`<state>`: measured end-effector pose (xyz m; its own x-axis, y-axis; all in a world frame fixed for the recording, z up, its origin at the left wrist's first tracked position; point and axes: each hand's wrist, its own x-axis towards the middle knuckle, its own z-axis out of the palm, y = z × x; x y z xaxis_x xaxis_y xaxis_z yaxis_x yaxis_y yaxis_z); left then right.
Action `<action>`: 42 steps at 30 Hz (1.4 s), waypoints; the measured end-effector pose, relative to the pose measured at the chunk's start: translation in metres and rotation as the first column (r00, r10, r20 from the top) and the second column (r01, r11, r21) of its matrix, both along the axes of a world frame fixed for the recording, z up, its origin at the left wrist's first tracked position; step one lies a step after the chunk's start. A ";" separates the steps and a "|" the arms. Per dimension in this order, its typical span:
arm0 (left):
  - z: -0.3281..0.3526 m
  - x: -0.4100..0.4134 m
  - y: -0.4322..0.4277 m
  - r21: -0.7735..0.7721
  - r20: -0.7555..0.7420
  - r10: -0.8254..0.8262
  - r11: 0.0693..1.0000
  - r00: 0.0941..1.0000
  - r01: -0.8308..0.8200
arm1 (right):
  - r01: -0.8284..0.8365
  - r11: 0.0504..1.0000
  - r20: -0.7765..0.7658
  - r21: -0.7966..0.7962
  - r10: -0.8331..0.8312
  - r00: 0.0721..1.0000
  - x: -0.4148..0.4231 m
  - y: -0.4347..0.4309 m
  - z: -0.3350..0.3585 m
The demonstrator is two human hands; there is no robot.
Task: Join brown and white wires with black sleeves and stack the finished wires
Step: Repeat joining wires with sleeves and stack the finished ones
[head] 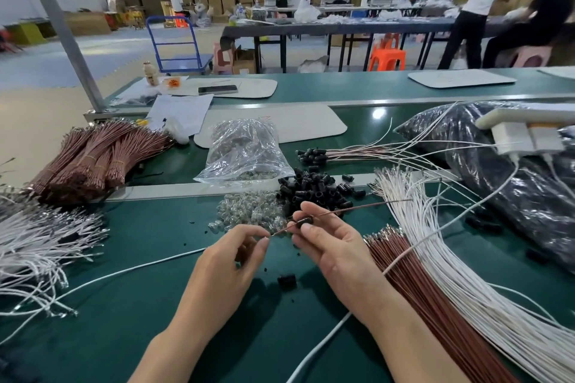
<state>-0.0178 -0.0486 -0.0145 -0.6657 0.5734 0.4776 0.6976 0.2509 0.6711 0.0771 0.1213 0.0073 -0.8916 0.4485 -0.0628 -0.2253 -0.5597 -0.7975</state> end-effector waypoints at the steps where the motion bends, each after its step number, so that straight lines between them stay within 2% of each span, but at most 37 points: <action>1: 0.000 0.000 0.000 -0.005 0.000 -0.002 1.000 1.000 0.002 | -0.002 1.000 0.001 -0.009 0.002 1.000 0.000 0.000 0.000; 16: 0.004 0.005 0.000 -0.051 0.004 -0.035 0.998 0.999 0.035 | -0.053 0.998 0.000 0.030 0.053 0.999 0.002 -0.005 0.003; 18: 0.006 0.005 -0.001 -0.067 -0.003 -0.029 0.997 1.000 0.028 | 0.016 0.999 -0.026 0.042 -0.015 1.000 0.005 -0.001 0.006; 20: 0.008 0.007 -0.002 -0.083 0.005 -0.015 0.996 1.000 0.015 | 0.196 0.974 -0.068 0.113 -0.189 0.980 0.009 0.009 0.011; 22: 0.013 0.011 -0.001 -0.071 0.039 -0.002 0.997 0.999 0.005 | 0.440 0.863 -0.101 0.248 -0.428 0.898 0.014 0.020 0.016; 25: 0.029 0.018 0.022 -0.077 0.093 -0.035 0.996 0.995 0.043 | 0.745 0.585 -0.133 0.320 -0.751 0.647 0.023 0.038 0.018; 27: 0.041 0.022 0.055 -0.159 0.078 -0.088 0.982 0.993 0.100 | 0.854 0.436 -0.118 0.283 -0.868 0.482 0.029 0.050 0.017; 29: 0.054 0.026 0.096 -0.265 0.060 -0.153 0.950 0.986 0.164 | 0.905 0.342 -0.103 0.252 -0.921 0.376 0.034 0.062 0.015; 32: 0.065 0.033 0.160 -0.385 0.090 -0.201 0.896 0.975 0.220 | 0.933 0.272 -0.082 0.234 -0.951 0.297 0.037 0.074 0.012; 37: 0.059 0.038 0.231 -0.567 0.249 -0.176 0.771 0.953 0.290 | 0.937 0.254 -0.059 0.240 -0.960 0.275 0.037 0.076 0.009; 40: 0.054 0.035 0.248 -0.570 0.299 -0.085 0.783 0.950 0.250 | 0.933 0.260 -0.035 0.249 -0.960 0.277 0.034 0.075 0.010; 42: 0.050 0.033 0.253 -0.521 0.390 -0.033 0.816 0.920 0.250 | 0.927 0.268 -0.024 0.264 -0.959 0.284 0.033 0.075 0.009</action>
<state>0.0148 0.2044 0.0355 -0.6132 0.7652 -0.1961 0.5023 0.5693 0.6508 0.1105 0.1960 0.0167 0.1781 0.9808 0.0795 -0.3860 0.1440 -0.9112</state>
